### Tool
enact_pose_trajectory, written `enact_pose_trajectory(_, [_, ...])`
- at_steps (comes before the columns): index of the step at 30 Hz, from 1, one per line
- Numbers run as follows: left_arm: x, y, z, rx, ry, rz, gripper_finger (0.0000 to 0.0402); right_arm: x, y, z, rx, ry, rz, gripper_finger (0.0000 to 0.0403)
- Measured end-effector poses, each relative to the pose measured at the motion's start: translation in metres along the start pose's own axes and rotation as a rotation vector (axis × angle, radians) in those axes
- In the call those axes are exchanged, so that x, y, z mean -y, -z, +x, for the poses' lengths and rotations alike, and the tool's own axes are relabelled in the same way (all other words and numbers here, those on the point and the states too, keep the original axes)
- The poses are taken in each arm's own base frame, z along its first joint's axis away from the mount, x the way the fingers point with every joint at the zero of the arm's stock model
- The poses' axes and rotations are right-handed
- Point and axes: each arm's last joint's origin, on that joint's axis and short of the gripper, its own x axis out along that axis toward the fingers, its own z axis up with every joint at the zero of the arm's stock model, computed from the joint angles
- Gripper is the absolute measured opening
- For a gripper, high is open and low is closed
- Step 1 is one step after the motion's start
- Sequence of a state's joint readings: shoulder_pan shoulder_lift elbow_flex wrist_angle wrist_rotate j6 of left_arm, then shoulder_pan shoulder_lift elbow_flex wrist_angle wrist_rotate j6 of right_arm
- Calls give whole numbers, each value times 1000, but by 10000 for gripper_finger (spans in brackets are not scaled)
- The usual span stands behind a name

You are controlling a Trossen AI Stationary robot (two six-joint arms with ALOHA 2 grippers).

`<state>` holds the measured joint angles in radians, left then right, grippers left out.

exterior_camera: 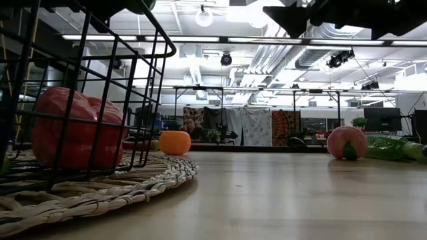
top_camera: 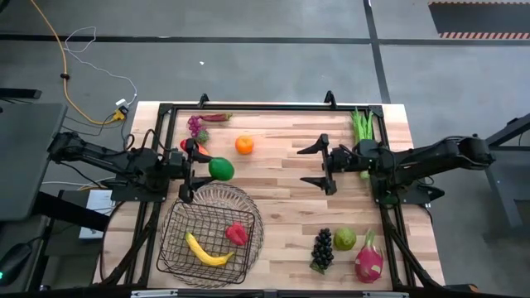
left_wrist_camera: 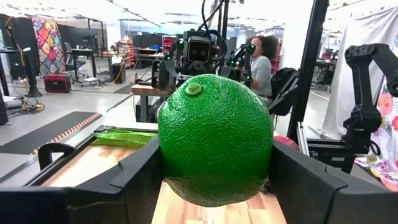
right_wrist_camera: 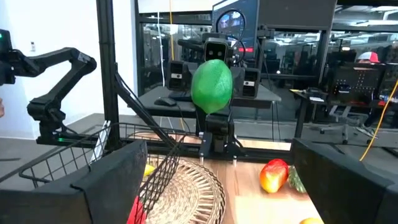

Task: Build produce basket
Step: Put the green lime into the black wire basket

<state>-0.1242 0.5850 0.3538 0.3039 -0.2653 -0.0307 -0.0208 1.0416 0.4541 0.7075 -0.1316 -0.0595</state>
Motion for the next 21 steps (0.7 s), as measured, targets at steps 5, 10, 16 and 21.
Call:
enact_pose_trajectory(5, [0, 0, 0, 2, -7, 0, 250, 1, 0, 0, -2, 16, -32, 387])
enact_pose_trajectory(10, [0, 0, 0, 2, -8, -1, 250, 1, 0, 0, -4, 17, -24, 387])
enact_pose_trajectory(16, [0, -3, 0, 30, -6, -72, 250, 0, 2, 0, -26, 15, 14, 387])
enact_pose_trajectory(21, [7, -4, 7, 57, 70, -115, 250, 0, 4, 0, -39, 14, 12, 387])
